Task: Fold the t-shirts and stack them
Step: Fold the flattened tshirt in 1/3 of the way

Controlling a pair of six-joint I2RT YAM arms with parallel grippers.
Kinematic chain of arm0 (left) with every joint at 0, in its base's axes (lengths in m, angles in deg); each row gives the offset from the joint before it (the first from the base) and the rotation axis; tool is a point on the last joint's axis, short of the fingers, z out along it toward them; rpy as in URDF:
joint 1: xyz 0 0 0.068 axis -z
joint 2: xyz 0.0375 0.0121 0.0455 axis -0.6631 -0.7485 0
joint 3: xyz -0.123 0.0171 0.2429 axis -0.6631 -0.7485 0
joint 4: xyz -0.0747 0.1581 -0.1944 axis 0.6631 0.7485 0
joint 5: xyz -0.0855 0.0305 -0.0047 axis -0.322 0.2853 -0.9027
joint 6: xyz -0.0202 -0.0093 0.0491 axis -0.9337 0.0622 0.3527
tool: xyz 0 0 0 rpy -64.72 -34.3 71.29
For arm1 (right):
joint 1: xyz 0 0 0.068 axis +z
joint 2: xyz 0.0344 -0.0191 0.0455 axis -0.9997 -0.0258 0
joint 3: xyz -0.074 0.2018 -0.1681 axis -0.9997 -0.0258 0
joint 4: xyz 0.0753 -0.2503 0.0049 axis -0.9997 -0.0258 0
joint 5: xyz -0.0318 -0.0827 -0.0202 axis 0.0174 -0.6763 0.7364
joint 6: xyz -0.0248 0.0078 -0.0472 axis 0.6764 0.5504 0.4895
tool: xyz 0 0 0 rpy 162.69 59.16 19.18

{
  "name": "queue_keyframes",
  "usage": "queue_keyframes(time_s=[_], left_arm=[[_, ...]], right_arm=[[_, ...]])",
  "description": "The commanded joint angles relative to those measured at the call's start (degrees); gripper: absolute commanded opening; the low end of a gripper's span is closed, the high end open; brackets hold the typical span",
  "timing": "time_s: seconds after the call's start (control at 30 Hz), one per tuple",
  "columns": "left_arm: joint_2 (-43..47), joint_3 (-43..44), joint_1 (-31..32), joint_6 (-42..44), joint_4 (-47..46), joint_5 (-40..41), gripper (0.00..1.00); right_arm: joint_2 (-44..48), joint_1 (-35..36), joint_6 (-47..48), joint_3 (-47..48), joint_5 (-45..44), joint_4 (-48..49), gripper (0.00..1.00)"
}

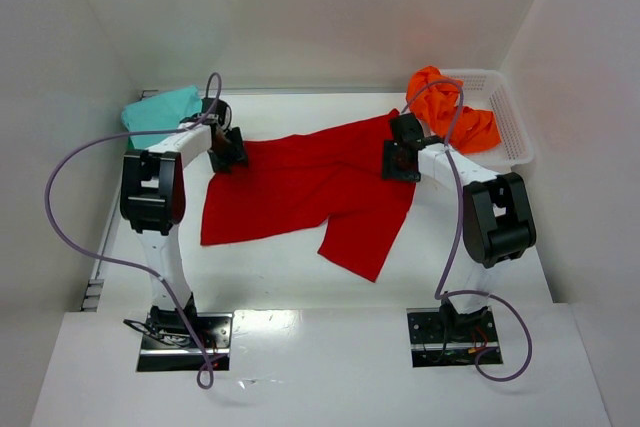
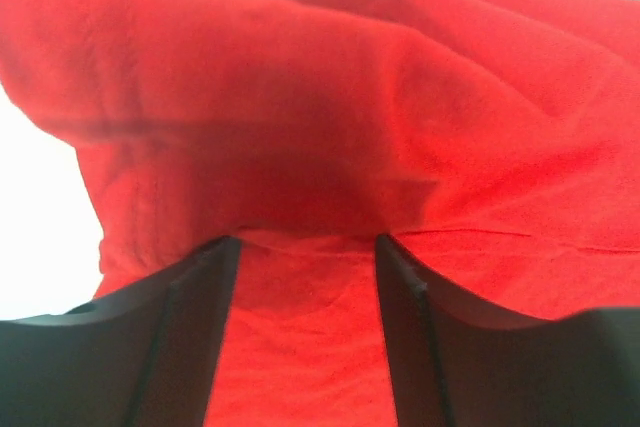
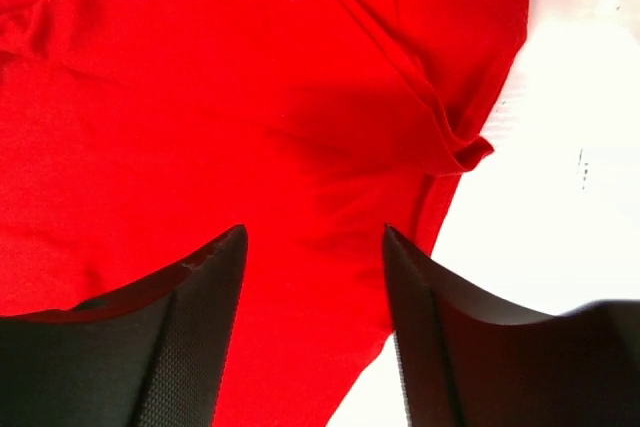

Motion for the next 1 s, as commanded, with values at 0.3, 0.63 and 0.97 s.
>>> queue_keyframes(time_s=[0.3, 0.63, 0.97], left_arm=[[-6.5, 6.7, 0.4, 2.1, 2.0, 1.2, 0.46], [-7.2, 11.9, -0.2, 4.3, 5.1, 4.0, 0.51], [7.1, 5.4, -0.2, 4.8, 5.1, 3.7, 0.67]], right_arm=[[-2.3, 0.5, 0.8, -0.4, -2.6, 0.0, 0.45], [2.1, -2.3, -0.9, -0.1, -5.4, 1.3, 0.51], [3.4, -6.8, 1.6, 9.1, 3.0, 5.9, 0.69]])
